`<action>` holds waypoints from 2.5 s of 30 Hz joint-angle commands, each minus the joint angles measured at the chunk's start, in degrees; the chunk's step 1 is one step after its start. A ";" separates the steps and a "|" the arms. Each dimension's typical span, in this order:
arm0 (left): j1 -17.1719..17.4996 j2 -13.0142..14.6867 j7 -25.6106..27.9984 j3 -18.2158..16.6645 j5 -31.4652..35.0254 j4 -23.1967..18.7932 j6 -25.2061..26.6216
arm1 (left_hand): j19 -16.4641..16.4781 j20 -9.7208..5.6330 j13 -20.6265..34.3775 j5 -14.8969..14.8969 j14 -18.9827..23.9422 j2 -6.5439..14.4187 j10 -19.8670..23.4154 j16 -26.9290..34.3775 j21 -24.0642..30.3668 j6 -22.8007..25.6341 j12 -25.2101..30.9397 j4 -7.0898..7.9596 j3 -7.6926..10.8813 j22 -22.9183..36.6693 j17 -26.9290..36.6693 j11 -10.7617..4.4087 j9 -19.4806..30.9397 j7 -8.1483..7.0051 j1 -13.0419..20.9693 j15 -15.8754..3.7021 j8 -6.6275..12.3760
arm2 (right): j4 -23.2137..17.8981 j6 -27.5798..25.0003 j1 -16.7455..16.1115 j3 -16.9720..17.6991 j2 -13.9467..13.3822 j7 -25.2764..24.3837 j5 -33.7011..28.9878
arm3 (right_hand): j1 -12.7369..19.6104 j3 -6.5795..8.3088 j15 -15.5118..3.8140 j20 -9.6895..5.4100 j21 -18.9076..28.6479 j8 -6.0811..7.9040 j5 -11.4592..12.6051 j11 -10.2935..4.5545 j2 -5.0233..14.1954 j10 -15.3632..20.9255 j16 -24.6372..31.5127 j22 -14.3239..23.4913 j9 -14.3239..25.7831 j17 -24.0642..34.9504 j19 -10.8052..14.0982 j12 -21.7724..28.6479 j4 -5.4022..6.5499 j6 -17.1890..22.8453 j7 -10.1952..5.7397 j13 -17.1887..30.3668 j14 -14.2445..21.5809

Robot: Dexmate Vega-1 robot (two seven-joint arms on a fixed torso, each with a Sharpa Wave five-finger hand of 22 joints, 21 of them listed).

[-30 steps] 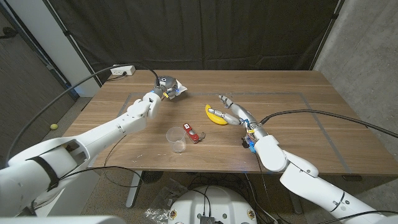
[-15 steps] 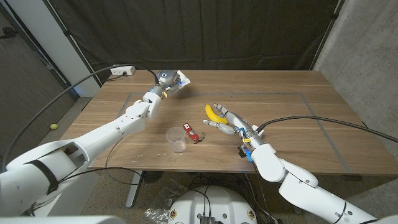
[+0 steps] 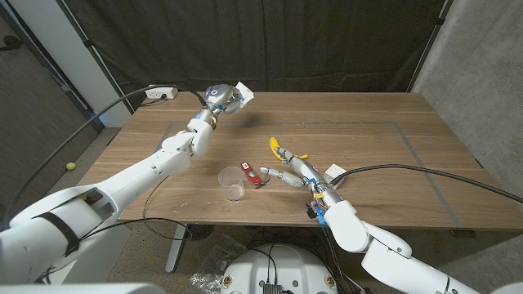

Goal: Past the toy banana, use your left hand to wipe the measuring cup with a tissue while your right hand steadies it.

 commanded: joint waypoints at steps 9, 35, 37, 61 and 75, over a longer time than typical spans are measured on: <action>-1.54 -4.52 -1.60 -4.32 -10.26 4.60 -11.53 | -0.15 -2.21 0.60 -0.31 0.57 -0.14 3.59 -0.42 0.73 1.20 0.33 0.29 0.23 0.09 0.56 -3.16 0.35 1.58 0.56 0.15 0.03 | 8.26 12.53 -2.46 -0.36 5.10 -3.59 6.75 | 2.70 0.56 -0.22 -1.07 -0.18 0.08 0.78 0.38 0.94 0.94 -0.06 0.12 0.13 0.03 0.56 0.62 -0.09 0.47 0.19 0.18 -0.10; -10.29 -11.55 -2.92 -0.86 -11.57 19.56 -16.16 | -0.84 -2.10 1.53 -0.28 0.81 -0.19 3.66 -1.00 1.98 1.20 0.43 0.47 0.39 0.05 1.30 -2.98 0.56 1.98 0.74 0.19 -0.24 | 10.91 14.82 0.46 -2.94 8.34 -3.24 4.61 | 15.51 3.21 -4.33 -7.89 0.20 -0.13 3.79 -0.36 0.83 2.62 0.07 -0.01 0.47 0.04 4.83 0.71 -1.24 0.13 0.69 0.46 2.96; -11.27 -12.12 -2.85 -0.23 -11.58 21.37 -16.96 | -0.94 -2.09 1.58 -0.27 0.76 -0.22 3.65 -1.07 2.04 1.20 0.42 0.47 0.40 0.04 1.33 -3.00 0.60 1.85 0.75 0.20 -0.23 | 11.34 15.11 0.90 -3.29 8.63 -3.44 4.36 | 16.10 3.26 -4.48 -8.09 0.12 -0.28 3.90 -0.38 0.69 2.07 -0.07 -0.01 0.49 0.03 4.79 0.46 -1.19 -0.29 0.70 0.47 2.65; -19.82 -19.29 -2.17 6.39 -14.24 39.95 -25.01 | -1.29 -2.03 2.28 -0.24 1.00 -0.35 3.87 -1.55 3.20 1.23 0.51 0.60 0.57 -0.07 1.92 -2.90 0.68 2.08 0.76 0.23 -0.47 | 13.94 16.99 8.55 -9.56 8.49 0.80 1.44 | 20.27 3.40 -6.31 -9.79 0.82 0.29 4.86 -1.61 -0.34 4.00 0.53 0.11 0.59 0.03 7.55 0.91 -0.70 0.86 0.16 0.54 5.65; -23.97 -22.61 -0.86 9.70 -17.18 49.10 -27.85 | -1.62 -2.04 2.64 -0.24 1.18 -0.45 3.87 -1.78 3.80 1.46 0.46 0.63 0.68 -0.15 2.25 -2.68 0.78 2.12 0.79 0.22 -0.48 | 21.65 21.08 15.79 -12.77 11.87 4.16 1.73 | 19.16 2.29 -6.27 -9.45 0.57 0.32 4.86 -1.82 -1.42 3.92 0.39 0.18 0.61 0.13 7.10 0.76 0.15 1.04 -0.13 0.55 5.77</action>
